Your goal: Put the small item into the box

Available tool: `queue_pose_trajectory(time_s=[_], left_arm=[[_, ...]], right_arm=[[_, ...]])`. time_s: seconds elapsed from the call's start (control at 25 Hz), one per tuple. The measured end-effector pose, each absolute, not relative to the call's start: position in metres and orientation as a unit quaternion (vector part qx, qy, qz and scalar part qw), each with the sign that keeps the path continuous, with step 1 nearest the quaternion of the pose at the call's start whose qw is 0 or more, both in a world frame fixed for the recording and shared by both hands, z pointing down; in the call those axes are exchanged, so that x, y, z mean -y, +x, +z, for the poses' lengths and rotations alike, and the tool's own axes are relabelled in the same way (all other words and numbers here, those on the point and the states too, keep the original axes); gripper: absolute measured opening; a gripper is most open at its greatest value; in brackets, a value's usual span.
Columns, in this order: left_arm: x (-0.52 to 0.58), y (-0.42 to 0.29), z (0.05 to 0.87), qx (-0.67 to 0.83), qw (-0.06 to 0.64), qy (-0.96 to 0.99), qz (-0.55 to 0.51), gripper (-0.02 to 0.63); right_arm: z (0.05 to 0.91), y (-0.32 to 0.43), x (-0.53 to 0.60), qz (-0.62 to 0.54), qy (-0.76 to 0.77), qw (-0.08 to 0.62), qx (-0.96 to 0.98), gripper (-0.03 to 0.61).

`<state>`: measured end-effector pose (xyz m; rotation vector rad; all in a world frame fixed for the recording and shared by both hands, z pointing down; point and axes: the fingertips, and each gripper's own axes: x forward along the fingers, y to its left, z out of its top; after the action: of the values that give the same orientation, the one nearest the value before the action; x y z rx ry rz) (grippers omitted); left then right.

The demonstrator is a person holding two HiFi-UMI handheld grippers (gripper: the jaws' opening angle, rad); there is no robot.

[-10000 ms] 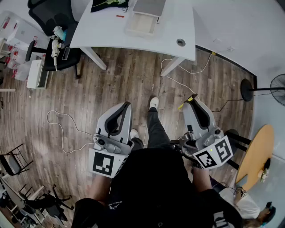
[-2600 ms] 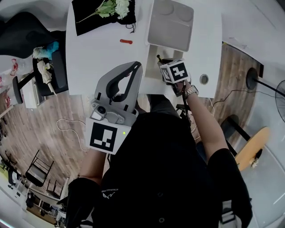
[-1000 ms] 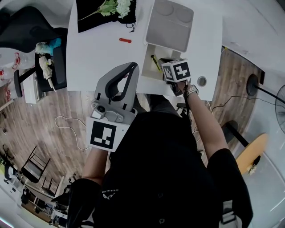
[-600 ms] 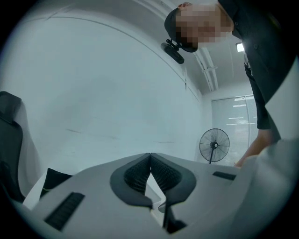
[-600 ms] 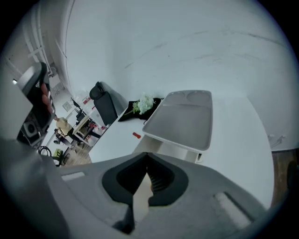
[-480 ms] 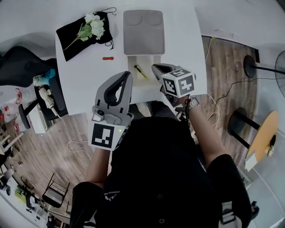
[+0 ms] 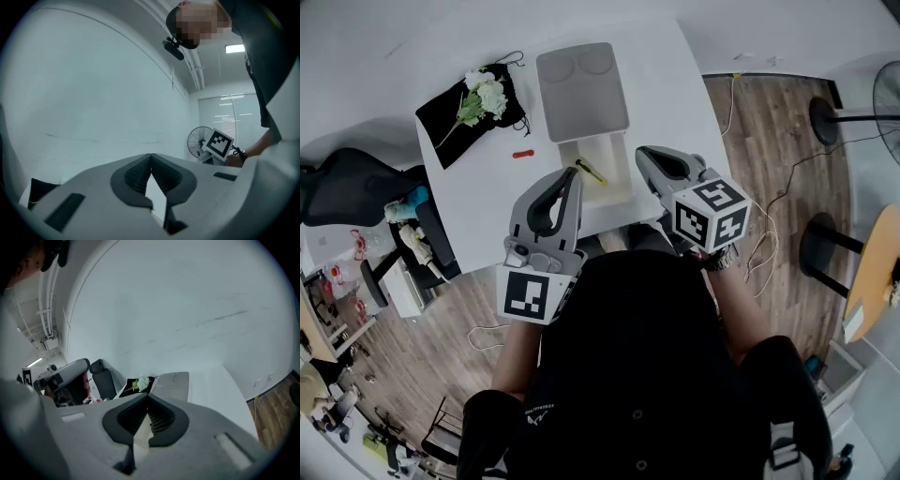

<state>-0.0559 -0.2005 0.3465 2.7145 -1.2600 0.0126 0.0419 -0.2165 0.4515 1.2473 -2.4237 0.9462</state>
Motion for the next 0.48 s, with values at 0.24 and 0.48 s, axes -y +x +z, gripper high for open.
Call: queue_pose_trajectory(time_s=[0.24, 0.48], left_arm=[[0.198, -0.060, 0.338, 0.425, 0.061, 0.903, 0.004, 0.005], [0.197, -0.066, 0.333, 0.439, 0.057, 0.897, -0.003, 0.005]], right_arm=[[0.423, 0.058, 0.208, 0.289, 0.462, 0.106, 0.832, 0.005], [0.416, 0.054, 0.203, 0.280, 0.462, 0.088, 0.837, 0.005]])
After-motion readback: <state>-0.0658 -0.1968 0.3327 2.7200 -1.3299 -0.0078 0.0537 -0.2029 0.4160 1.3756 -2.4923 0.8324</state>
